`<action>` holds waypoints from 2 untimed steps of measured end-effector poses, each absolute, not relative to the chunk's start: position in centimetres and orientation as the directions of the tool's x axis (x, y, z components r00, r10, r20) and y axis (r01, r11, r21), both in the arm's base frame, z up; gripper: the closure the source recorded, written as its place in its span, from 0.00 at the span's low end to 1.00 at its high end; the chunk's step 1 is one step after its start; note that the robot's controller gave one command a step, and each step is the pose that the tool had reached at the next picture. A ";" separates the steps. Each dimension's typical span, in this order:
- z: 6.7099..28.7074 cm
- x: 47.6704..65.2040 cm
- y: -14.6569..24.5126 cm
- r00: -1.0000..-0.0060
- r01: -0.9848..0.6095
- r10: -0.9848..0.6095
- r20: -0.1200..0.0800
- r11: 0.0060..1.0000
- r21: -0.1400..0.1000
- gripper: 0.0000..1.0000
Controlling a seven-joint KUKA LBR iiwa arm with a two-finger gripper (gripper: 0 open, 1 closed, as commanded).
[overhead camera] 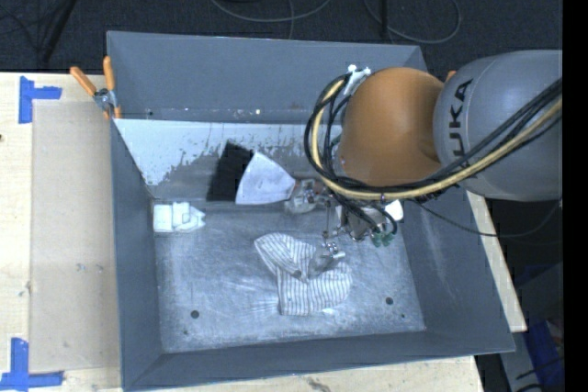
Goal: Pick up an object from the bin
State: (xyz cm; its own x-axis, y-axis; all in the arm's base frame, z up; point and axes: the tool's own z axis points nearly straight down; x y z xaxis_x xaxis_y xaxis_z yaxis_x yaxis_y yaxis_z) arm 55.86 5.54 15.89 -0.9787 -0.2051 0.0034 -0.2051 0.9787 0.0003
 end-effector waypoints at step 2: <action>7.4 57.6 4.9 -0.980 -0.201 -0.201 -0.006 0.980 0.000 0.00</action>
Offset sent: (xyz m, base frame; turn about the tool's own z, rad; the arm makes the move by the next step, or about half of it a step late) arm 0.0152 -0.0073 -0.0889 0.0022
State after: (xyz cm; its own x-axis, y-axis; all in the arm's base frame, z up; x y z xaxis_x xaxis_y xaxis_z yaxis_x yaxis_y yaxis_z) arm 57.60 4.94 7.42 -0.9797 -0.2006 -0.0059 -0.2006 0.9797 0.0003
